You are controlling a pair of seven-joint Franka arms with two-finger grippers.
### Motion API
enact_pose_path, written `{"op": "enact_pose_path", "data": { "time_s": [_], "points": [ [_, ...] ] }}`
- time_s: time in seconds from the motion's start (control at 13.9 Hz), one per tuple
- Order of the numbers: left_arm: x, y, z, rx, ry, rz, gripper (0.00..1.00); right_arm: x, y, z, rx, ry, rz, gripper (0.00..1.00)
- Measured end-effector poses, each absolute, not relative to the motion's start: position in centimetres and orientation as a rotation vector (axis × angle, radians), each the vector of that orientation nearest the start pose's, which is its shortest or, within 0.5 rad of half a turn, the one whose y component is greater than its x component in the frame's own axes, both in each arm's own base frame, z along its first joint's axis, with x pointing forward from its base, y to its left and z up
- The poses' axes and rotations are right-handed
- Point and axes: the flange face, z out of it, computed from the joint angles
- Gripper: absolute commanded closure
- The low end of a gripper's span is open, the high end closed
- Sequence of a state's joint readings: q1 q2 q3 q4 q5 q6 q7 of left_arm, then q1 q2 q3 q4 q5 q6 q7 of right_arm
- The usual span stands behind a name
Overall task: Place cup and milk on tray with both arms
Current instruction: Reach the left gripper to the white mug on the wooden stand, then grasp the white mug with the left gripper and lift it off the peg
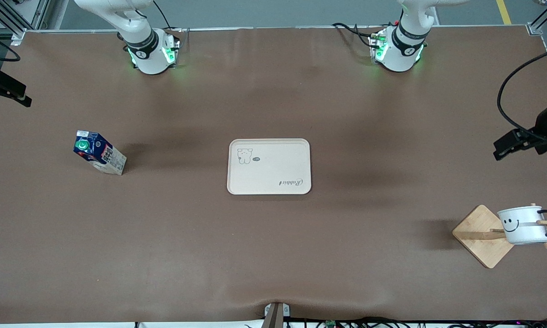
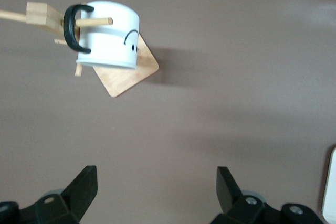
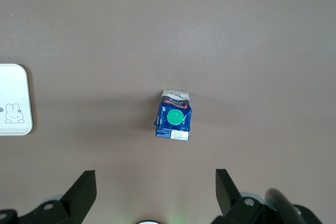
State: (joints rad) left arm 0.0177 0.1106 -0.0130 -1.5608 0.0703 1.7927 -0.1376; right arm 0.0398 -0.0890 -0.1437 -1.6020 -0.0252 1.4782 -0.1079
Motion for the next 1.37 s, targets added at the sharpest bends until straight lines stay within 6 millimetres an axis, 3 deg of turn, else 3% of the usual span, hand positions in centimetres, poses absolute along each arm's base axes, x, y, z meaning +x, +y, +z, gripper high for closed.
{"op": "enact_pose_path", "data": {
  "time_s": [0.43,0.79,1.15,1.37],
  "points": [
    [64.2,2.9,54.3,-3.057,-0.37,-0.311,0.0,51.8,-6.0,64.3,-3.15,-0.005,0.077,0.0],
    [67.2,3.9,48.0,-3.043,-0.504,-0.486,0.0,51.9,-6.0,64.3,-3.15,-0.005,0.077,0.0],
    [66.7,3.9,43.1,-3.036,-0.647,-0.496,0.0,51.9,-6.0,64.3,-3.151,-0.005,0.075,0.0],
    [66.1,4.0,42.3,-3.029,-0.694,-0.475,0.0,51.9,-6.0,64.3,-3.151,-0.005,0.075,0.0]
  ]
}}
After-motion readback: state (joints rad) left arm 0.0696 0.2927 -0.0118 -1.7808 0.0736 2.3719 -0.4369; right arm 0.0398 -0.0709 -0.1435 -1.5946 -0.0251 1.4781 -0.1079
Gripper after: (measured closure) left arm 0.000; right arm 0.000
